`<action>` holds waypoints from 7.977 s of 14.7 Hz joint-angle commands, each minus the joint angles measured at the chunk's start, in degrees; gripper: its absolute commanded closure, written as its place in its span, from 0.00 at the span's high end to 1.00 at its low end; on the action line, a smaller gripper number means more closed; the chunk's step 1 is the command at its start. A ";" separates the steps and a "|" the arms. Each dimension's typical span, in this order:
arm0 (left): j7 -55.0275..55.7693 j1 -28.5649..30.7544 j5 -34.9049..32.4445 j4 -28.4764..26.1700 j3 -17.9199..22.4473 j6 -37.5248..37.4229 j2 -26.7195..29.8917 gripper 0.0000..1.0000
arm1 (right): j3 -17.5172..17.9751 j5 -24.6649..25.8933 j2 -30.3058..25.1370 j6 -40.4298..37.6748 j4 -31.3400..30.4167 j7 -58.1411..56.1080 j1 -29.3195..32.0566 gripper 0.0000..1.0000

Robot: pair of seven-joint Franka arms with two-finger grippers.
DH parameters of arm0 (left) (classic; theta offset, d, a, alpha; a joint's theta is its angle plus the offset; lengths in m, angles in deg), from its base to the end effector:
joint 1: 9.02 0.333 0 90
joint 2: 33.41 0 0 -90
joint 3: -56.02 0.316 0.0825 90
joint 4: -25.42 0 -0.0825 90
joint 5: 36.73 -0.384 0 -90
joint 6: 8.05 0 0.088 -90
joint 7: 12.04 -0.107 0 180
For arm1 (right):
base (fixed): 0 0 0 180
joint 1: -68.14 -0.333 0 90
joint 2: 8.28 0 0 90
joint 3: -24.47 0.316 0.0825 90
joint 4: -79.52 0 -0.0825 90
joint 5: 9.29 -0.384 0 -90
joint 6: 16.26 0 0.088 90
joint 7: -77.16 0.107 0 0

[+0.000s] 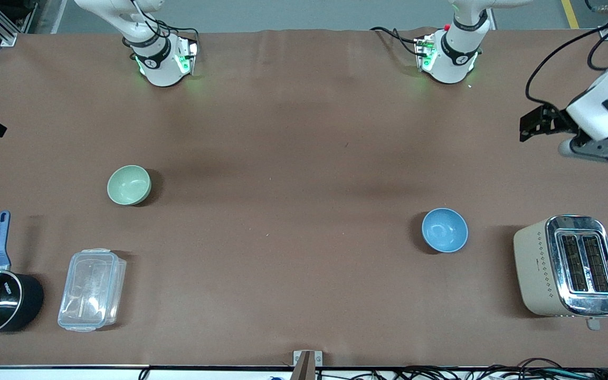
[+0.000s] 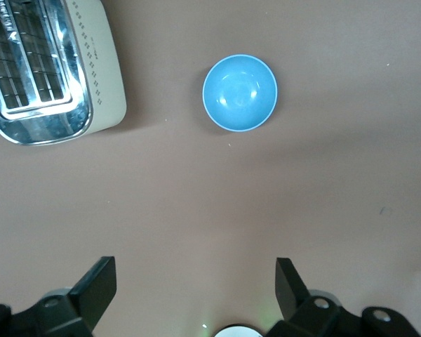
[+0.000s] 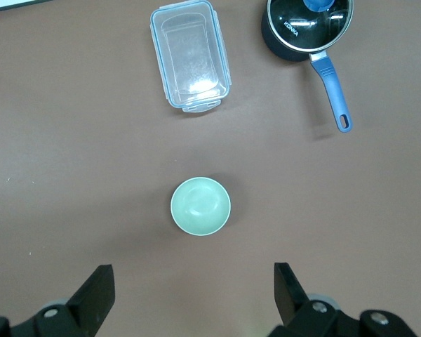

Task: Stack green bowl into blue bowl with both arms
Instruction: 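Move the left gripper down toward the light blue bowl, then grasp the rim of the light blue bowl with the left gripper, then slide the blue bowl with the left gripper toward the table center, then release the blue bowl while the right gripper reaches the green bowl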

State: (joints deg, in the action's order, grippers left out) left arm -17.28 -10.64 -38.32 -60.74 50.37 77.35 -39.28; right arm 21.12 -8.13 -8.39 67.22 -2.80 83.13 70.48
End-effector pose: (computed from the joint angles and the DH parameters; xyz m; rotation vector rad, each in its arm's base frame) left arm 0.5721 -0.0669 0.5916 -3.0983 0.3387 0.1792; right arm 0.5386 -0.0561 0.6779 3.1049 -0.3210 0.0347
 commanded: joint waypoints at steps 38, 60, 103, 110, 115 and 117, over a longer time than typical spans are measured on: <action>0.50 0.12 -1.05 -18.96 -0.06 48.90 -26.65 0.08 | -0.60 -10.30 7.76 2.65 0.75 15.03 3.28 1.00; 17.86 -11.72 -0.17 0.91 -5.25 34.04 -25.95 0.00 | -0.34 -10.65 8.20 4.15 0.75 30.94 -2.08 1.00; 40.58 -29.76 3.70 8.03 -4.81 41.87 -42.47 0.20 | -0.16 -4.06 8.37 4.76 2.16 15.50 -4.54 1.00; 40.66 -25.21 3.43 8.55 -3.58 32.92 -31.34 1.00 | -0.34 0.68 7.85 23.43 -19.23 9.68 -7.01 1.00; 28.65 -12.29 3.52 8.55 -4.02 18.08 -16.91 1.00 | -0.51 1.65 6.70 49.00 -41.13 -3.74 0.36 1.00; 26.17 -9.21 3.43 8.47 -3.76 14.02 -13.31 1.00 | -0.51 1.65 7.05 59.47 -47.56 -7.98 3.36 1.00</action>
State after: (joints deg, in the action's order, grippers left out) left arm 11.00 -21.56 -35.42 -49.66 46.71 93.73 -56.50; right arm 19.92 -7.35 1.37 118.92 -42.59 79.34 70.40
